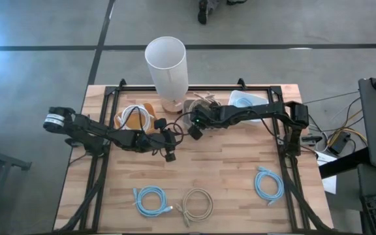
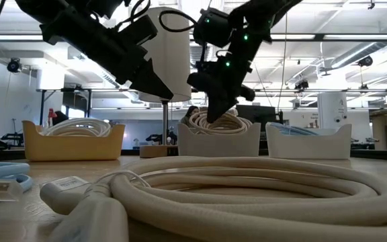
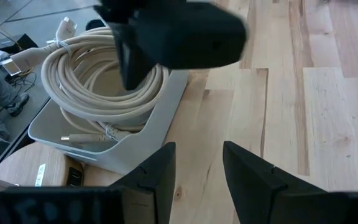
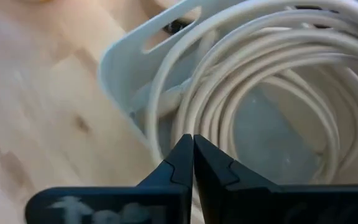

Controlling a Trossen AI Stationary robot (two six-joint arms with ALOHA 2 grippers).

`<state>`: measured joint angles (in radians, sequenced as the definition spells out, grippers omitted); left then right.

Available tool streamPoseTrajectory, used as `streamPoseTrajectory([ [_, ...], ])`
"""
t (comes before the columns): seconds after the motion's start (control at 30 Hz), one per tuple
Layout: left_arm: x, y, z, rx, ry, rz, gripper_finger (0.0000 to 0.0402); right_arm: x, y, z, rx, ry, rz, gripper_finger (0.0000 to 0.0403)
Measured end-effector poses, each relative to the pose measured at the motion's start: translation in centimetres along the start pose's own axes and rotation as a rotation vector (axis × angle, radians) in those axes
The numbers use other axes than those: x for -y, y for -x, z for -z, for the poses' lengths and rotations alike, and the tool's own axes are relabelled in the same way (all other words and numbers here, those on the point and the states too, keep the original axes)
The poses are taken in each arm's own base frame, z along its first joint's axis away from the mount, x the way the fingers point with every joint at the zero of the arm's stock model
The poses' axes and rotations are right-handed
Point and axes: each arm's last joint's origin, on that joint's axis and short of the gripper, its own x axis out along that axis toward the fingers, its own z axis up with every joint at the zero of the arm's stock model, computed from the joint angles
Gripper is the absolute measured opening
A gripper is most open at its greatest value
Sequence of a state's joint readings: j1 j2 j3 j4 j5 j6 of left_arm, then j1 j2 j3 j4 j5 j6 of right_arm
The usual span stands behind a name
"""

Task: Sort HDMI cables
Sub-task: Put the brown HDMI cable into the gray bin

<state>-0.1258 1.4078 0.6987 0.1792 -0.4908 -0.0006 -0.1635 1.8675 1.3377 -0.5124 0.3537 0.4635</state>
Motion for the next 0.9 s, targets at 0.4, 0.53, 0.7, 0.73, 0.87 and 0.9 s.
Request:
streamPoseTrajectory([
  [0.4,0.0,0.0,0.0,0.0,0.0,0.0,0.014,1.0,-2.4,1.5,0.062,-0.084,-0.059,0.0008],
  [0.53,0.0,0.0,0.0,0.0,0.0,0.0,0.014,1.5,-3.2,2.3,0.078,-0.102,-0.06,0.0008],
  [0.7,0.0,0.0,0.0,0.0,0.0,0.0,0.014,2.7,-4.2,2.9,0.108,-0.135,-0.061,0.0008],
  [0.73,0.0,0.0,0.0,0.0,0.0,0.0,0.014,2.9,-4.4,3.0,0.11,-0.14,-0.058,0.0008],
  [0.87,0.0,0.0,0.0,0.0,0.0,0.0,0.014,3.7,-4.7,3.0,0.115,-0.133,-0.041,0.0008],
  [0.9,0.0,0.0,0.0,0.0,-0.001,0.0,0.014,3.9,-4.8,3.0,0.115,-0.125,-0.038,0.0008],
])
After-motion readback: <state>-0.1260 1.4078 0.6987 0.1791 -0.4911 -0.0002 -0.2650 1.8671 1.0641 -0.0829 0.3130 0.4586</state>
